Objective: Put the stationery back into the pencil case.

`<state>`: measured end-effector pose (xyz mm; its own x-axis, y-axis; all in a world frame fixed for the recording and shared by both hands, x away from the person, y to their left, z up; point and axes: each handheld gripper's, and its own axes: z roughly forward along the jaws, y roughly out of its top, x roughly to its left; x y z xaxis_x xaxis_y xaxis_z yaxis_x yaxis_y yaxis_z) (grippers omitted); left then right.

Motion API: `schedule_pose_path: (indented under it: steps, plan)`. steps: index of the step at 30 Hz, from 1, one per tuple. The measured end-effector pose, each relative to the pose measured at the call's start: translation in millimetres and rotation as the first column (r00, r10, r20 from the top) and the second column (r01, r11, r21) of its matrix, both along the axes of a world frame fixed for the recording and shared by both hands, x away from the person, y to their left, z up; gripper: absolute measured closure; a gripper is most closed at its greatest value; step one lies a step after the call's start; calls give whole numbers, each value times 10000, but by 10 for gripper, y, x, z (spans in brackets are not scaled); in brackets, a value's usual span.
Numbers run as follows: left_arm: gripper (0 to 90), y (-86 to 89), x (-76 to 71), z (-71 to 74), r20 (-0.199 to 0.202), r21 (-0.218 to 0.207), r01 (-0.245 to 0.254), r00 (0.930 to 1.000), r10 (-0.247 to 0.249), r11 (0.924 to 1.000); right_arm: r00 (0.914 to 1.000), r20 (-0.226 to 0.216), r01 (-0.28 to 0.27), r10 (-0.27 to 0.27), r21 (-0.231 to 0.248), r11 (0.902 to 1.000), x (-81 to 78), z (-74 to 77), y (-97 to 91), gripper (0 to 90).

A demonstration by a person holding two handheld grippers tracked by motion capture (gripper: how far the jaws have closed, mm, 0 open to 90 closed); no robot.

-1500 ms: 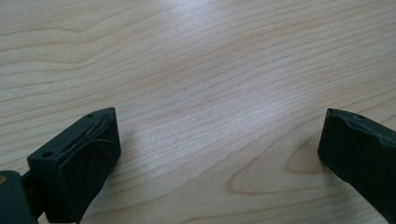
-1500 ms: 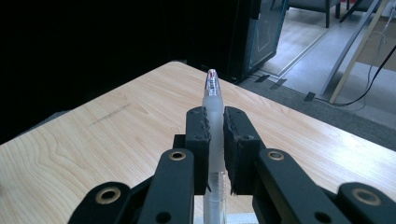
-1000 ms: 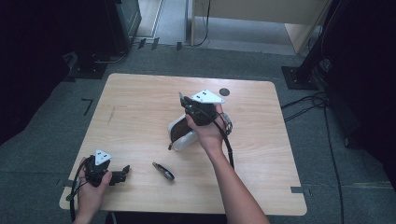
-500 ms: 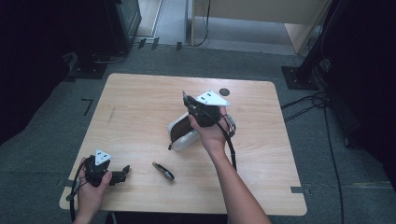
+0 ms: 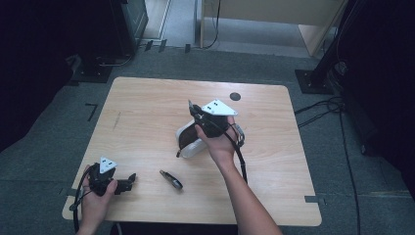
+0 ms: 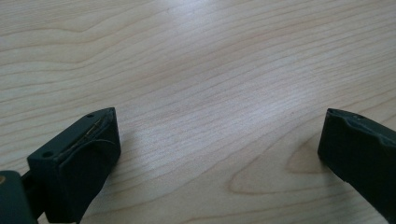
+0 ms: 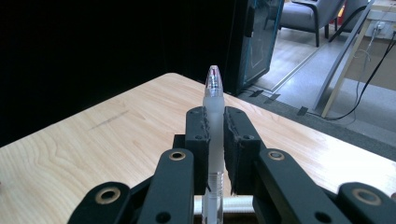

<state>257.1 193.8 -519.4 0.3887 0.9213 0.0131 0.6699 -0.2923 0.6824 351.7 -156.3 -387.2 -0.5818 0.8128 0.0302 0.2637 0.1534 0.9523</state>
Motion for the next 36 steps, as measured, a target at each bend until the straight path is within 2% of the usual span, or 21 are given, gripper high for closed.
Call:
schedule_pose_path:
  steps: [7,13,20,23,28,32,36]
  plan:
    - [0,0,0,0,7,-8,-3,10000,3,10000,9999,127,108,-110,92,9999,-98,12,-143,807]
    - [0,-1,0,-1,8,-9,-4,10000,4,10000,9989,217,406,-410,182,9990,-188,23,-322,807]
    - [0,-1,0,0,-3,-4,-4,10000,4,10000,9983,75,582,-584,270,9979,-282,-30,-466,808]
    - [0,-1,0,0,3,-10,-3,10000,3,10000,9986,-179,499,-494,339,9982,-319,-63,-481,809]
    - [0,-1,0,0,1,-8,-4,10000,4,10000,9996,-178,215,-209,332,9992,-372,-94,-419,809]
    - [0,-1,0,0,5,-10,-3,10000,3,10000,9993,-314,-199,216,536,9984,-414,-108,-338,808]
    - [0,-1,0,0,1,-10,-3,10000,3,10000,9987,-473,-190,206,339,9992,-408,-186,-326,808]
